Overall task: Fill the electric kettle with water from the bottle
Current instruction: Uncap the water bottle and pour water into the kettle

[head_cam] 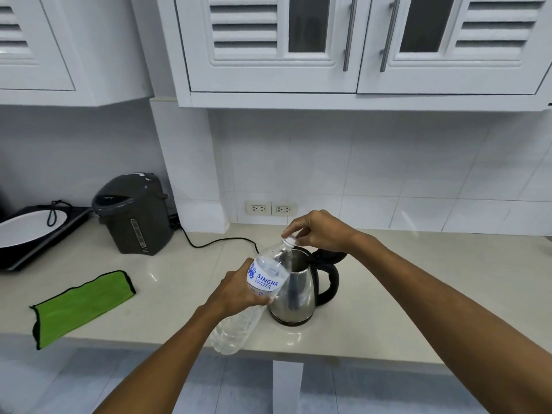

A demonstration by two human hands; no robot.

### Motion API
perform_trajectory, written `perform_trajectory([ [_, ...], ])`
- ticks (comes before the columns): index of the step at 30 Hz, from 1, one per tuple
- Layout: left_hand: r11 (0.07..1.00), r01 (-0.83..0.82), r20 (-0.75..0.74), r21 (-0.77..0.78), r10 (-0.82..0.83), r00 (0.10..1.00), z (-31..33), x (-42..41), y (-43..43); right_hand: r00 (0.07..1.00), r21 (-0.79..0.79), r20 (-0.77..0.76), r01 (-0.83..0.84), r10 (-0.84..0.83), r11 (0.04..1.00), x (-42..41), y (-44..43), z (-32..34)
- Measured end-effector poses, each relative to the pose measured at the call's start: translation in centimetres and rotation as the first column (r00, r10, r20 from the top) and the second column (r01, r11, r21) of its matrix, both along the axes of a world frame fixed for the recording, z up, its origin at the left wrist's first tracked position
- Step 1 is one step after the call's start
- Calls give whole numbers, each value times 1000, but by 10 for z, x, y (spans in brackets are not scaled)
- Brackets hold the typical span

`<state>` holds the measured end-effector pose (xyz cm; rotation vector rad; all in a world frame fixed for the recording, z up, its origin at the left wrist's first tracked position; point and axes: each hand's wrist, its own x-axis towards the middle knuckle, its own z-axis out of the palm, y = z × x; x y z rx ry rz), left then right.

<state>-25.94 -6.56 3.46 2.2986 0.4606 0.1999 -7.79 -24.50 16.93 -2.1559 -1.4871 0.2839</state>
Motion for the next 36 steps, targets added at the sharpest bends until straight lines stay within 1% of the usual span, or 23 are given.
perform_trajectory([
  [4,1000,13,2,11,-13,1000,2,-3,-2,1000,-34,0,-13,13,999,1,-2,1],
  [8,1000,10,11,13,-10,1000,4,-4,-5,999,-55,34,23,-21,998,-2,-3,-2],
  [10,1000,0,17,10,-1,1000,5,-2,-7,997,-67,70,45,-41,997,-7,-1,-4],
  [13,1000,-26,37,7,26,999,7,0,-15,977,-40,188,114,-105,993,-14,5,-12],
  [14,999,-34,45,5,34,998,8,1,-18,962,-19,243,134,-126,991,-15,7,-15],
  [15,999,-41,54,2,41,998,9,1,-22,932,-19,334,155,-140,988,-18,9,-18],
  [17,999,-52,68,11,52,996,8,2,-29,835,46,513,205,-199,978,-21,9,-23],
  [19,998,-50,75,44,46,996,6,3,-36,738,74,647,190,-192,979,-23,7,-25],
  [20,997,-51,73,61,46,996,4,4,-38,718,70,672,182,-181,981,-21,5,-29],
  [21,996,-53,71,70,48,996,2,5,-39,704,97,679,194,-207,976,-17,4,-31],
  [22,995,-56,70,78,50,996,0,5,-40,677,75,710,199,-192,977,-16,2,-35],
  [23,995,-57,74,83,51,996,-2,4,-42,661,-17,736,234,-146,972,-21,0,-31],
  [24,995,-58,78,84,51,996,-3,4,-43,690,-98,716,254,-109,962,-23,-2,-32],
  [25,995,-56,83,81,49,995,-5,3,-45,712,-95,688,278,-139,956,-21,-3,-37],
  [26,995,-58,86,78,52,995,-7,3,-46,741,-35,640,292,-203,956,-19,-5,-39],
  [27,995,-67,93,70,60,994,-8,3,-48,797,9,524,348,-301,937,-24,-5,-36],
  [28,995,-80,100,57,74,992,-9,2,-50,839,6,403,396,-365,918,-27,-6,-33],
  [30,995,-102,129,18,99,987,-10,4,-53,886,21,175,433,-430,901,-30,-6,-27],
  [33,989,-134,195,-68,145,970,-9,6,-63,901,21,-120,423,-418,906,-34,-15,-26],
  [36,971,-147,252,-188,192,948,-10,10,-80,871,5,-365,354,-328,935,-39,-30,-33],
])
